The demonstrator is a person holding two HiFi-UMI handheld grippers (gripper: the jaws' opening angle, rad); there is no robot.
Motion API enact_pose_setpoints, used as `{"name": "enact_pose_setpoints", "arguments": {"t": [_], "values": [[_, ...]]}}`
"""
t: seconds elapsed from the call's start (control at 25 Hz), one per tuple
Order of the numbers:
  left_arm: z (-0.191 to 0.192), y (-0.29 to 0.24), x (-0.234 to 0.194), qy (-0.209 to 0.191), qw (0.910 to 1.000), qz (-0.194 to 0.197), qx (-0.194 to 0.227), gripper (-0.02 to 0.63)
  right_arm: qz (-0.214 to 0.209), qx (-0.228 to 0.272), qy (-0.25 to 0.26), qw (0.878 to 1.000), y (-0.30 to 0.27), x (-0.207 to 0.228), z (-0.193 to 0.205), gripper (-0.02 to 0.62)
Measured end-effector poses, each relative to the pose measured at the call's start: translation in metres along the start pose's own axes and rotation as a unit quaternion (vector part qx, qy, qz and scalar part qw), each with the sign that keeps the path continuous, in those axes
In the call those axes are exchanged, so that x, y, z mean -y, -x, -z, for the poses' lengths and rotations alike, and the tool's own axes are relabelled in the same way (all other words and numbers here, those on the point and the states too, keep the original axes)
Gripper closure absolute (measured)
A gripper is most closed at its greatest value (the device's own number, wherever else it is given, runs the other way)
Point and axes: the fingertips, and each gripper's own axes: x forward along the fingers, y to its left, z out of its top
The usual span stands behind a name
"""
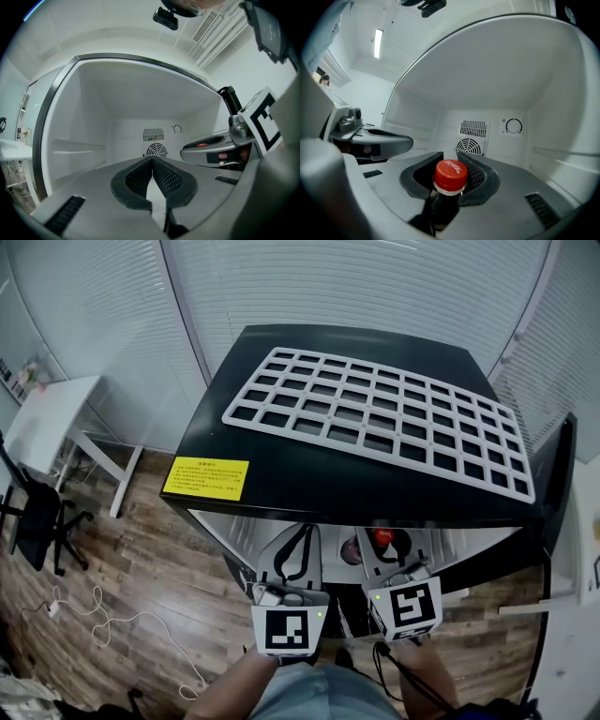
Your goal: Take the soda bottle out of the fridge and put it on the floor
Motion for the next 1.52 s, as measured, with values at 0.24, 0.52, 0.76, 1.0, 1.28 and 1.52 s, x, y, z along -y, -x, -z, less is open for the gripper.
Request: {"name": "enact_pose_setpoints", "arguments": {"t": [0.24,0.52,0.76,1.0,1.28,1.52], "values": [[0.008,-0.014,0.015,-0.003,0.9999,0.015,0.003,0.588,0.008,0.004,-0.009,1.000,0.010,0.008,0.016,0.488],[-0.001,-0.002,0.052,-0.017,0.9990,0.037,0.017,0.588,0.037,0.029,-0.012,0.999,0.053,0.018,0.016,0.488],[0.009,0.008,0.036,-0.014,0.9978,0.064,0.014,0.588,0.051,0.041,-0.009,0.998,0.053,-0.016,0.010,0.488],[0.013,0.030,0.092,-0.022,0.9965,0.079,0.017,0.588,0.061,0.053,-0.016,0.997,0.117,-0.013,0.028,0.488],[0.003,0.057,0.132,-0.024,0.9940,0.104,0.025,0.588,0.069,0.049,-0.018,0.996,0.167,-0.026,0.028,0.488],[-0.007,0.095,0.175,-0.018,0.9913,0.125,0.036,0.588,0.096,0.038,-0.015,0.995,0.225,-0.026,0.041,0.488]]}}
